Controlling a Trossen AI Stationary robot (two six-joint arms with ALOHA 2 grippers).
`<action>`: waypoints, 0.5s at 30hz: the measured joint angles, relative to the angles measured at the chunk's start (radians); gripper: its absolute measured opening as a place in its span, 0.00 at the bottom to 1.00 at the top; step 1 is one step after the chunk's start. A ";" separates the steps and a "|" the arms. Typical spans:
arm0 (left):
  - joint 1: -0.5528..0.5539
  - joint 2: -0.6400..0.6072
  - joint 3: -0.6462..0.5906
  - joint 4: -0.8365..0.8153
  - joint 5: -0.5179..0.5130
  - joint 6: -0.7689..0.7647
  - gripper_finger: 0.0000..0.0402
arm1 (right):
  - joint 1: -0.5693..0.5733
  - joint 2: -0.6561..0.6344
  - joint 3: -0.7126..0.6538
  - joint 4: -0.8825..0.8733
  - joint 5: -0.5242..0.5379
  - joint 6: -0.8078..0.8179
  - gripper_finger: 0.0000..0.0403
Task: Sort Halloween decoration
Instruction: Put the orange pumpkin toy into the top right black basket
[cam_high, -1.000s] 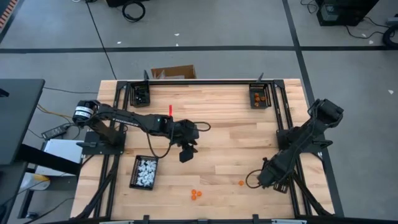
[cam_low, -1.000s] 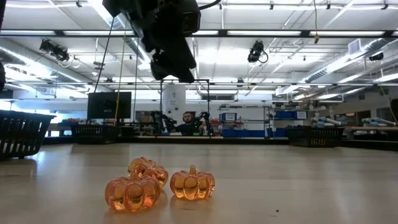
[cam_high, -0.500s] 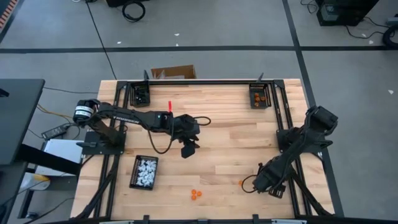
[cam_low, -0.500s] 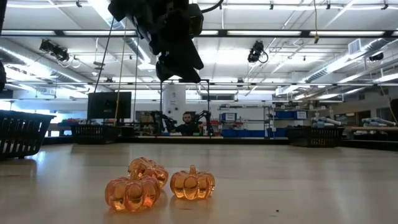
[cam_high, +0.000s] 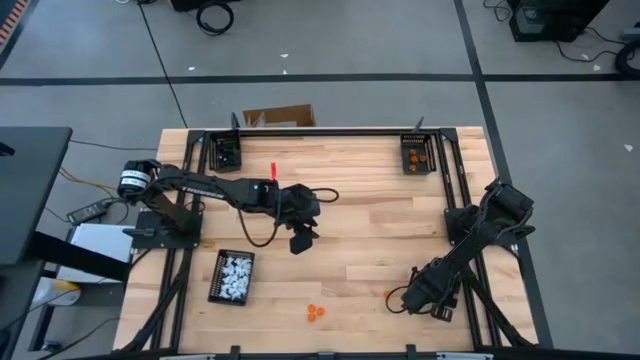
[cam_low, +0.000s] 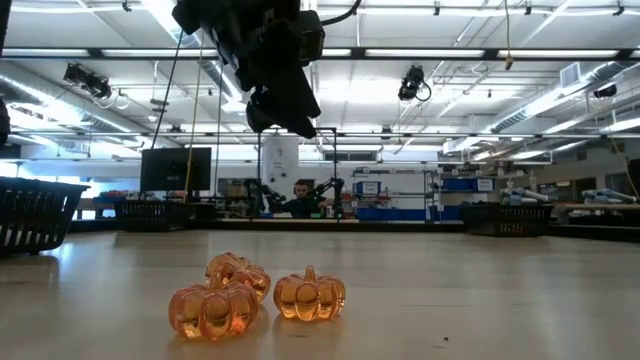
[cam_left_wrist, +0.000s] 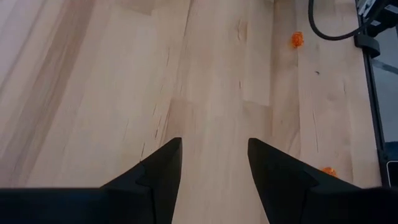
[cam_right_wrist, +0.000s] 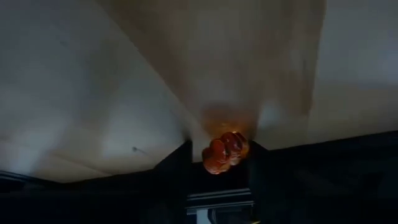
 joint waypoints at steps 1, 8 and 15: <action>0.000 0.000 0.000 -0.002 0.000 0.000 0.48 | 0.000 0.000 0.000 0.000 -0.001 -0.005 0.37; 0.000 0.000 0.000 -0.004 0.000 0.014 0.48 | 0.000 -0.003 -0.002 -0.022 -0.002 0.005 0.21; 0.002 0.000 0.000 -0.010 0.000 0.027 0.48 | -0.031 -0.091 -0.003 -0.025 0.064 0.053 0.15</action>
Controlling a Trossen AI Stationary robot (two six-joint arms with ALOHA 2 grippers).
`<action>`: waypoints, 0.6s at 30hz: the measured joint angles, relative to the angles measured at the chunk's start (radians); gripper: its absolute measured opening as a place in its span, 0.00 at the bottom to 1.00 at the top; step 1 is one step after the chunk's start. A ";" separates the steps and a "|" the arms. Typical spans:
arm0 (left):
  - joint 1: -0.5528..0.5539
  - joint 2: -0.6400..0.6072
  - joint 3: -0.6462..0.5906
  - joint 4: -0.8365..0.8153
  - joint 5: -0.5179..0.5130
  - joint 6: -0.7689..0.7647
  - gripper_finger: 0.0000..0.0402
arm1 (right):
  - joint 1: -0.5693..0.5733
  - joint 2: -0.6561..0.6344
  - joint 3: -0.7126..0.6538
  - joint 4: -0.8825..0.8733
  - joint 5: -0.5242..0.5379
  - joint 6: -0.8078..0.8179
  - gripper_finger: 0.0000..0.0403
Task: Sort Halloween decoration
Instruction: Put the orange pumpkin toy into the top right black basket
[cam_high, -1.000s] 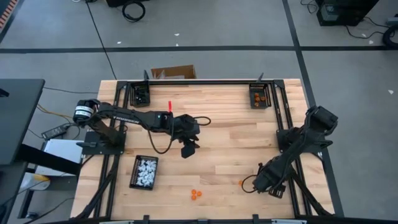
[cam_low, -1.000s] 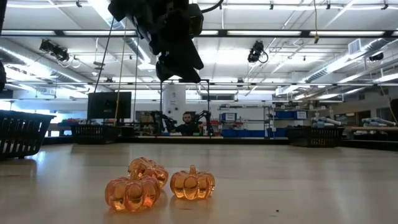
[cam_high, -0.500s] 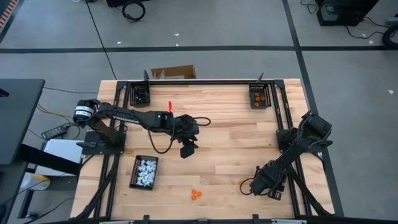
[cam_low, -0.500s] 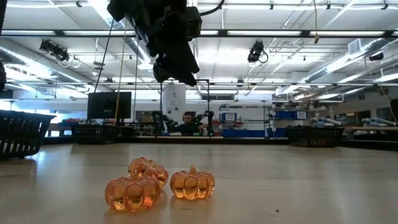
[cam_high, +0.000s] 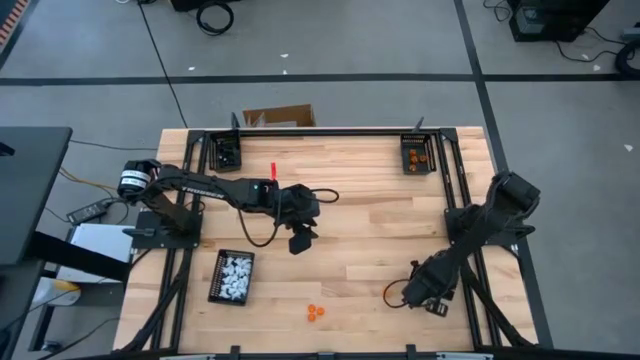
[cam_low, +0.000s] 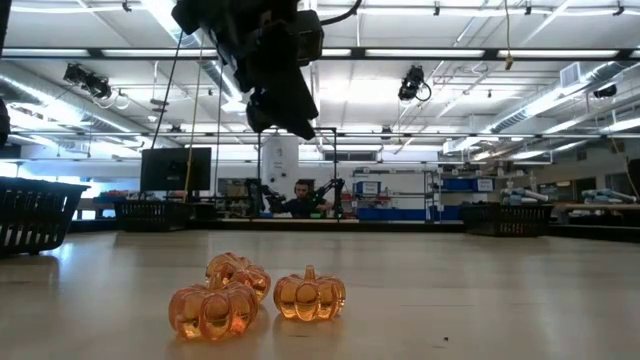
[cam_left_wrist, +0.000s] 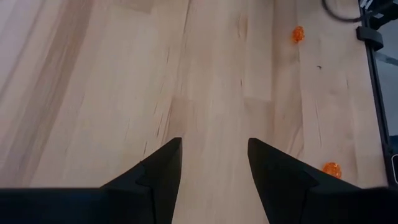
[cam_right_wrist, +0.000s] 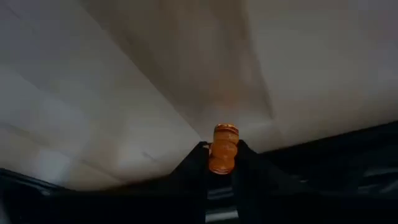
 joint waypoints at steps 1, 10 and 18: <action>0.003 0.000 0.000 -0.003 0.000 0.000 0.48 | -0.010 -0.025 0.000 0.000 0.026 0.016 0.14; 0.066 -0.028 0.000 -0.061 0.000 0.005 0.48 | -0.185 -0.294 0.000 -0.129 0.377 0.096 0.14; 0.162 -0.106 0.006 -0.065 0.000 0.006 0.48 | -0.575 -0.425 -0.002 -0.291 0.604 -0.075 0.14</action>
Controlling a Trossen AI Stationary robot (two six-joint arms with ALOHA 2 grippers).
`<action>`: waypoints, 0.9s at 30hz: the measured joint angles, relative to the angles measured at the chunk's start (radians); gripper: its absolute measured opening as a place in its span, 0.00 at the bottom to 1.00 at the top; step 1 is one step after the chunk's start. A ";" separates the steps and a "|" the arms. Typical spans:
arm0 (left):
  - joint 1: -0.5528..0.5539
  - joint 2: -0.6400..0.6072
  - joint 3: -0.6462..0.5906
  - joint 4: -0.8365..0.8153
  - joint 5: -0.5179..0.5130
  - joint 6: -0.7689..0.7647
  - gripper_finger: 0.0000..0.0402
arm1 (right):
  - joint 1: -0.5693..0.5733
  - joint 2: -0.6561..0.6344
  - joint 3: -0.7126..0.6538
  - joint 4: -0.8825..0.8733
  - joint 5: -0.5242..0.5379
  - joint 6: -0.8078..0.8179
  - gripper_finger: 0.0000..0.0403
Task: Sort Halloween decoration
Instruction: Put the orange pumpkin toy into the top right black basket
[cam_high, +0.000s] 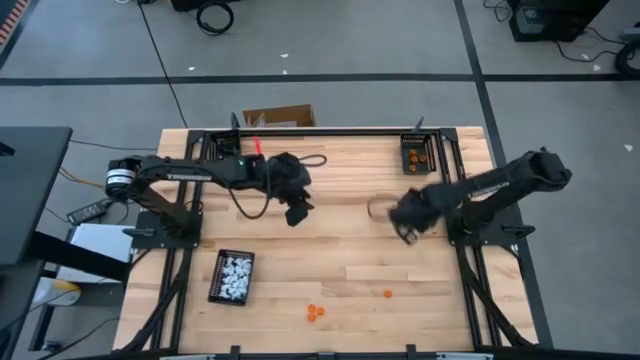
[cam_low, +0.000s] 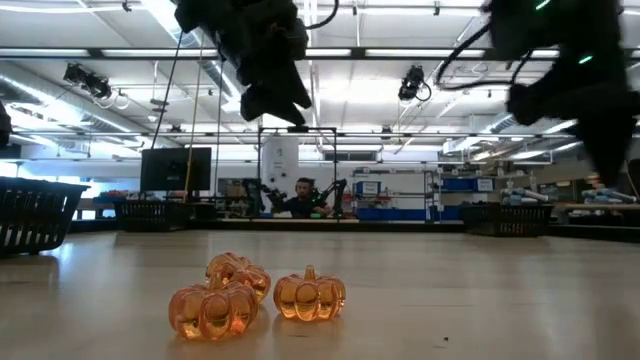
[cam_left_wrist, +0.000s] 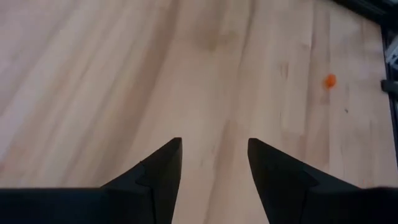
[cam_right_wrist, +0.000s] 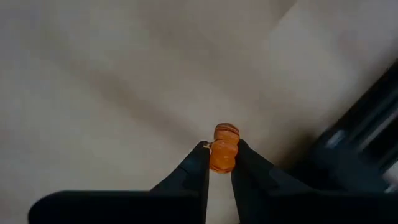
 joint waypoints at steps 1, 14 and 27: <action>0.011 -0.008 0.000 -0.005 0.000 0.000 0.48 | -0.062 -0.007 0.000 0.001 0.029 -0.031 0.14; 0.051 -0.028 0.001 0.010 0.000 -0.099 0.48 | -0.749 -0.025 0.010 0.222 0.186 -0.447 0.16; 0.064 -0.028 0.000 0.032 -0.146 -0.176 0.48 | -1.111 -0.024 0.010 0.514 0.134 -0.622 0.31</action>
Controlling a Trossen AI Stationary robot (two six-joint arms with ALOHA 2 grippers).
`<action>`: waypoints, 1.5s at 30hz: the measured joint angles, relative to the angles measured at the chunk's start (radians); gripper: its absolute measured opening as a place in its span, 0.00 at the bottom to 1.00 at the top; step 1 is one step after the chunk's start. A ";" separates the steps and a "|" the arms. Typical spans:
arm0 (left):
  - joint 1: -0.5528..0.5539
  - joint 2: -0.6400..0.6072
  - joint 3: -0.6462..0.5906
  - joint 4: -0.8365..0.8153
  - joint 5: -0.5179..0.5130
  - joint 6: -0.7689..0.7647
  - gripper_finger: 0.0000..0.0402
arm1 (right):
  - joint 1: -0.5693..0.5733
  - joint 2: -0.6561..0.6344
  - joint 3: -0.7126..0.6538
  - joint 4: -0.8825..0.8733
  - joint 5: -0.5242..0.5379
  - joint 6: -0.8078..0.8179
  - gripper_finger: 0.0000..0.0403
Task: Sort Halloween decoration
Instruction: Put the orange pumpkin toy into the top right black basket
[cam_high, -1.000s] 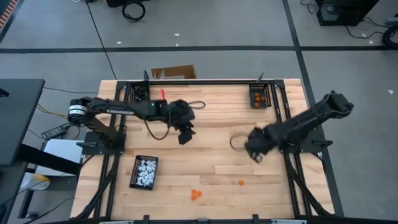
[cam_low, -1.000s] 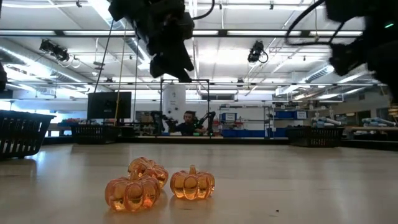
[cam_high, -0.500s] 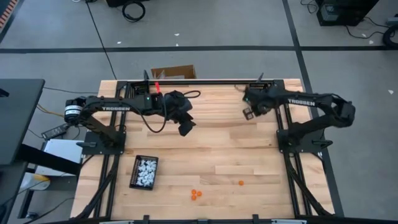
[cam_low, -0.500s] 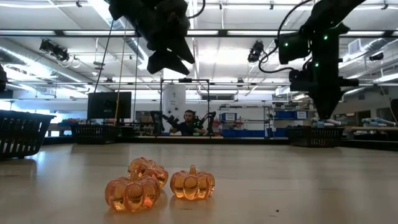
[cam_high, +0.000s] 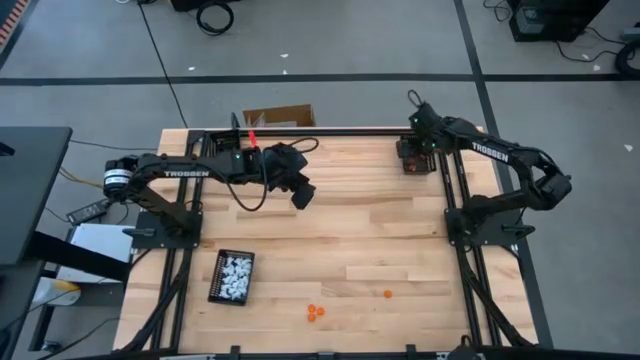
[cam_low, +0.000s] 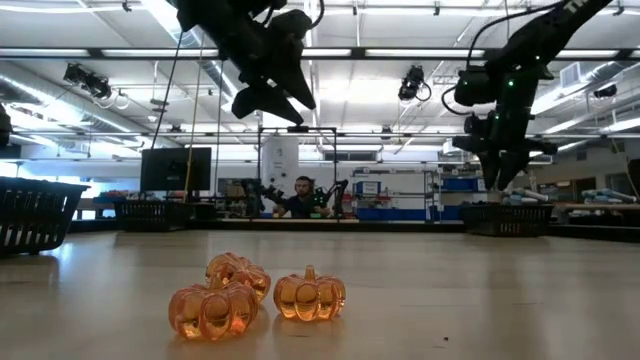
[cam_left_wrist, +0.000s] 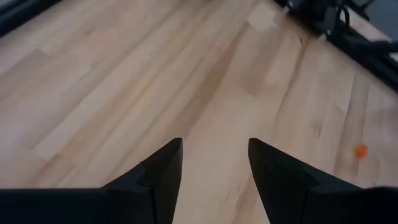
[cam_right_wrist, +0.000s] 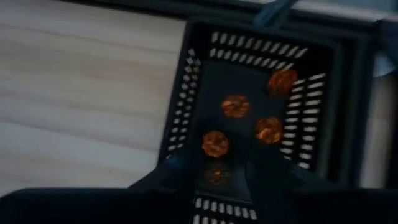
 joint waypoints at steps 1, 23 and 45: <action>0.006 0.000 0.000 0.006 -0.002 -0.009 0.48 | -0.022 0.000 0.000 0.005 -0.045 -0.020 0.33; -0.248 0.000 0.000 0.024 -0.038 -0.122 0.48 | 0.694 -0.004 0.000 -0.084 -0.233 0.195 0.44; -0.815 0.159 -0.001 0.118 -0.396 -0.484 0.48 | 1.562 0.345 0.082 0.109 -0.183 1.247 0.44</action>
